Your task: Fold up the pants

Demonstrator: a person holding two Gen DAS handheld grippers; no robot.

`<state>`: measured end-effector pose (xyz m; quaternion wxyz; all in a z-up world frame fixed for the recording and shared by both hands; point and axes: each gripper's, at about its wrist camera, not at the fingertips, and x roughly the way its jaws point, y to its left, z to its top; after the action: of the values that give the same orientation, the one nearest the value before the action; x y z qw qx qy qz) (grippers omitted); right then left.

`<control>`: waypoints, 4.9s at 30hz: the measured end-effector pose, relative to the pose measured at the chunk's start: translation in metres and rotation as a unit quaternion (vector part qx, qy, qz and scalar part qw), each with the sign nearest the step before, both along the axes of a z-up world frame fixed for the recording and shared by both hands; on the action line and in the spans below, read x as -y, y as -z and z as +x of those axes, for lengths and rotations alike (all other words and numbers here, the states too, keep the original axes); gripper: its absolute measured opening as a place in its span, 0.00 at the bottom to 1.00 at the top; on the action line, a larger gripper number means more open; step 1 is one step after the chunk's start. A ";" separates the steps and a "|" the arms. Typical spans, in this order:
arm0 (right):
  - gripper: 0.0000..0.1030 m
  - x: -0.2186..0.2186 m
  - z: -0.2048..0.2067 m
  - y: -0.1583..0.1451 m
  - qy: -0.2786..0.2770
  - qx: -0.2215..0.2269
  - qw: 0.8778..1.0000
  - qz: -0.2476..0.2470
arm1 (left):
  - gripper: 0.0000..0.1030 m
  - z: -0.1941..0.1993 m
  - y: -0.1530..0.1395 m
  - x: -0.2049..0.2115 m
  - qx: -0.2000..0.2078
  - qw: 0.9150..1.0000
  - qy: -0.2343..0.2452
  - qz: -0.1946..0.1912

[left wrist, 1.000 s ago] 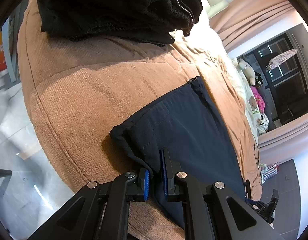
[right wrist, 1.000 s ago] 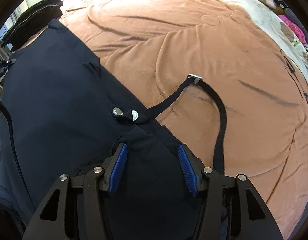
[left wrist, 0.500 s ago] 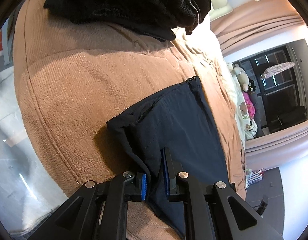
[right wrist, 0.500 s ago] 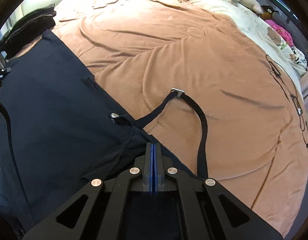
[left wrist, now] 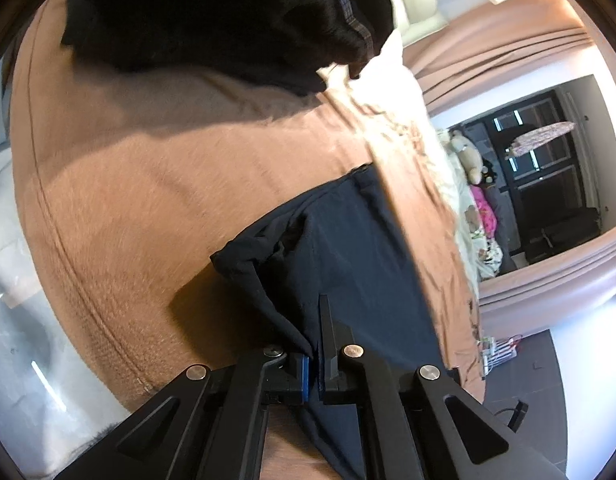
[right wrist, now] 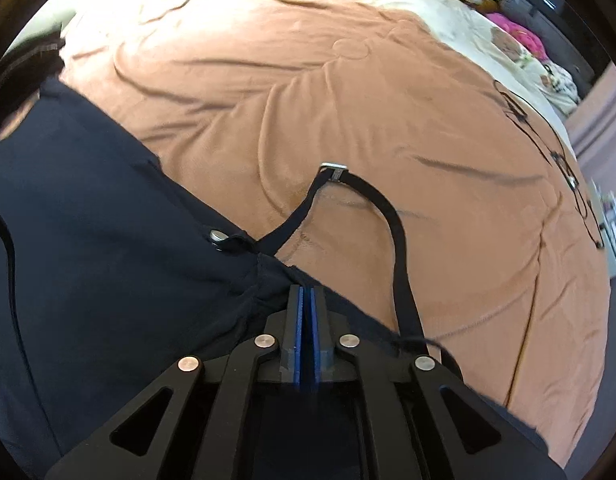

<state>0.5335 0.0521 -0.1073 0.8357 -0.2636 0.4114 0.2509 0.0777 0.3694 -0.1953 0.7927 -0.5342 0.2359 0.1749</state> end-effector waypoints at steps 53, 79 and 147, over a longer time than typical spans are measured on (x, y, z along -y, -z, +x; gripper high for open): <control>0.21 0.136 -0.169 -0.010 0.141 -0.133 0.927 0.321 | 0.02 0.165 -0.326 0.190 0.236 0.900 0.310 0.194; 0.88 0.303 -0.246 -0.037 0.296 0.036 0.873 0.386 | 0.02 0.277 -0.342 0.404 0.238 0.825 0.475 0.194; 0.73 0.349 -0.219 -0.023 0.350 0.023 0.864 0.360 | 0.79 0.292 -0.116 0.455 -0.016 0.846 0.501 0.180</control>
<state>0.3141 -0.2974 -0.0839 0.9144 0.2117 0.3386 0.0667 0.3694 -0.0858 -0.0795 0.8510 -0.1879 0.4486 -0.1980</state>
